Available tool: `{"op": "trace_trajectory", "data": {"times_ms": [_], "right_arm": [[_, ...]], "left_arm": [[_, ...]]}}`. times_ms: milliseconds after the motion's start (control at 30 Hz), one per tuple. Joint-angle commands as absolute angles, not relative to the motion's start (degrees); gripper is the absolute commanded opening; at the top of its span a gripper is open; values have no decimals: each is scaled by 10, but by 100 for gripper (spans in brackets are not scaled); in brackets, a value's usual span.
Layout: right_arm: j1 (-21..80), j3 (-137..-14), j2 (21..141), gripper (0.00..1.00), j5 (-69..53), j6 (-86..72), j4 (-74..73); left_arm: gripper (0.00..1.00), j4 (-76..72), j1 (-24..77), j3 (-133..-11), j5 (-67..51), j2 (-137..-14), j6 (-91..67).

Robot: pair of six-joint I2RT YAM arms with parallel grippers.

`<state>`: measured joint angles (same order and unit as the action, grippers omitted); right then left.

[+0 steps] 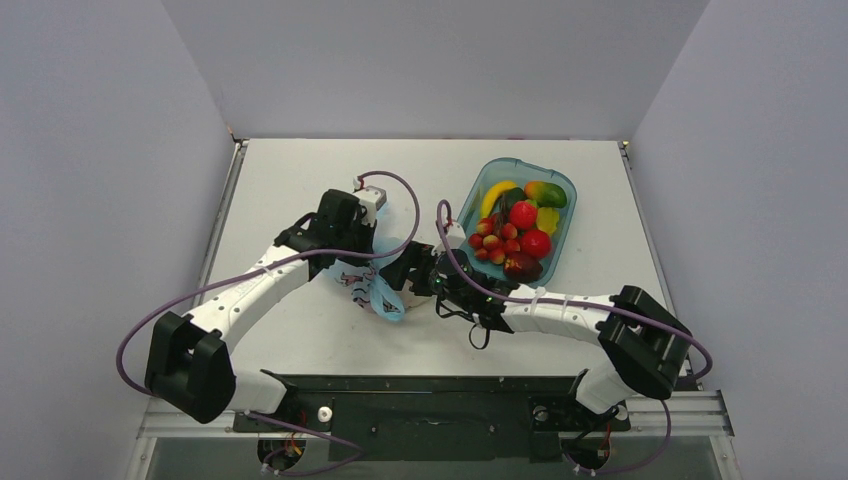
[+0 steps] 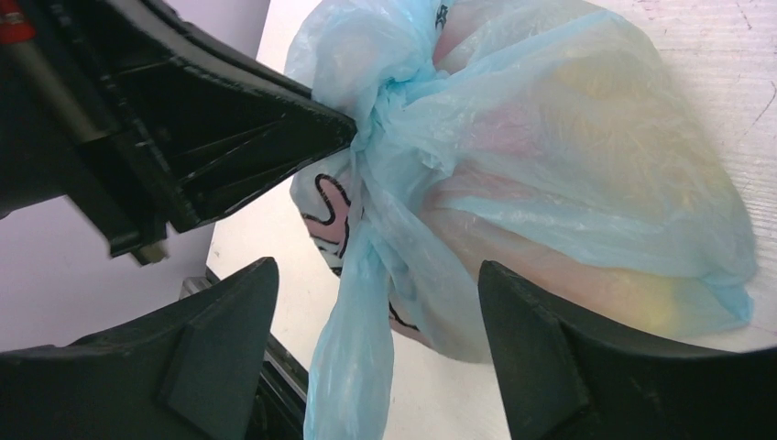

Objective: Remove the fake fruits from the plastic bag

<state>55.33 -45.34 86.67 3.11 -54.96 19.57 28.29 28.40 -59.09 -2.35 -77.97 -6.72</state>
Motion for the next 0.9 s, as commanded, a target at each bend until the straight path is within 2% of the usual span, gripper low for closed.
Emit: {"op": "trace_trajectory", "data": {"times_ms": [0,267,467,633,733,867], "right_arm": [[557,-474,886,68,61,-575,255],[556,-482,903,54,88,-554,253],[557,-499,915,52,108,-539,237],[557,-497,921,34,102,-534,239],[558,-489,912,27,103,-532,239],[558,-478,894,7,109,-519,226]], "left_arm": [[0,233,283,-586,-73,-741,-50],[0,211,284,-569,-95,-711,-43],[0,207,287,-565,-110,-711,-34],[0,198,290,-558,-122,-706,-29],[0,196,292,-555,-111,-700,-28],[0,198,291,-556,-94,-699,-27]]}}
